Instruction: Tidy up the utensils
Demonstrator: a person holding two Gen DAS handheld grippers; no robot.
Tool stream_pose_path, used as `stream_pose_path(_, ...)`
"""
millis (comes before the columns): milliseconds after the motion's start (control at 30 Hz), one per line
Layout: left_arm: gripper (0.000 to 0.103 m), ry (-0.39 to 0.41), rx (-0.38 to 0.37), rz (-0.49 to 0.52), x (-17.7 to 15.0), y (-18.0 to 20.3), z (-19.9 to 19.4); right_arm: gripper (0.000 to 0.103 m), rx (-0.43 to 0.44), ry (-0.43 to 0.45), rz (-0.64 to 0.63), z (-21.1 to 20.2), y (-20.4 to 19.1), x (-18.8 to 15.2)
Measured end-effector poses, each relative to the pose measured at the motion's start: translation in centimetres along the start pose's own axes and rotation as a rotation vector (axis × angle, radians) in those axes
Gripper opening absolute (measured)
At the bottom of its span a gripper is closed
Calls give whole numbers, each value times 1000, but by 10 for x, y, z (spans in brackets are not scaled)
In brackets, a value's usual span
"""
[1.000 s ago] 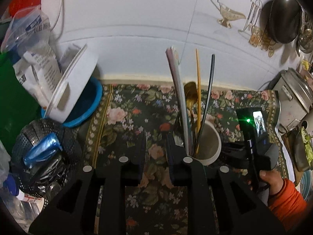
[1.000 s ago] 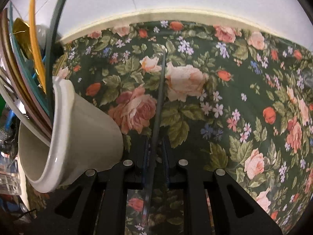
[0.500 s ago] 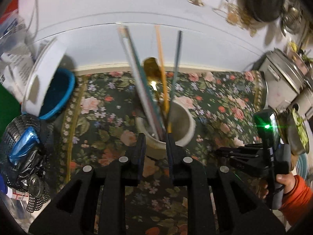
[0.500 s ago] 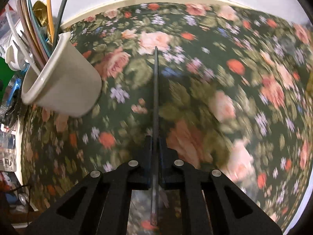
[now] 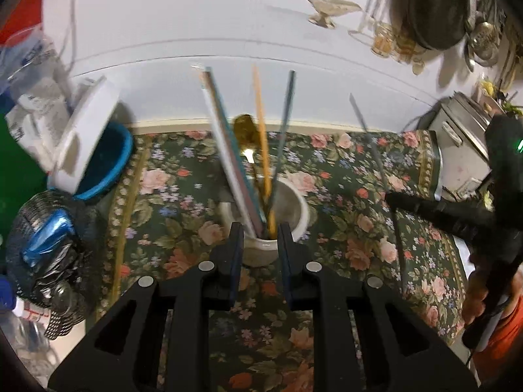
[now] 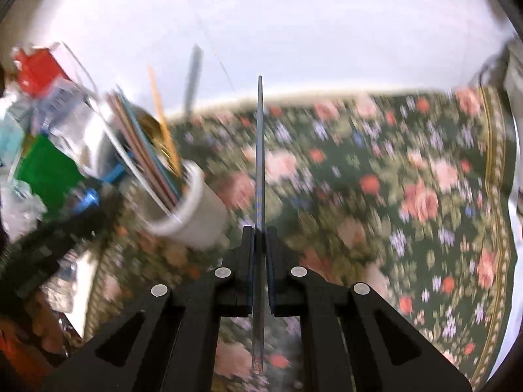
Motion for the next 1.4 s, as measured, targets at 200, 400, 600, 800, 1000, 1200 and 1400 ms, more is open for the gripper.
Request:
stream_pose_path(200, 19, 7, 44, -78, -5, -36, -9, 6, 90, 129, -77, -2, -50, 49)
stream_pose_path(400, 19, 0, 64, -123, -9, -66, -9, 6, 102, 218, -142, 27, -88, 87)
stream_pose_path(600, 19, -11, 58, -124, -14, -83, -2, 6, 47, 245, -165, 62, -99, 92)
stream_pose_path(800, 19, -34, 24, -67, -16, -82, 13, 6, -13, 249, -132, 80, -83, 73)
stream_pose_path(1000, 19, -34, -14, -19, -15, -74, 18, 6, -43, 224, -116, 81, -76, 57)
stream_pose_path(1200, 19, -15, -55, 7, -9, -57, 1, 6, -26, 136, -127, 61, -84, 39)
stream_pose_path(1400, 19, 77, -78, 17, 5, -40, -47, 6, 1, 114, -164, 9, -104, 31)
Point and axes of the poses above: each gripper's, at about its wrist camera, not at the fingertips, and z roughly the way its jaws point, y to its right, x to its top, the point moved 7 cm from there along z, roughly the way its jaws point, and after that the axes turned 10 degrees about x, right-handed, at the moved point
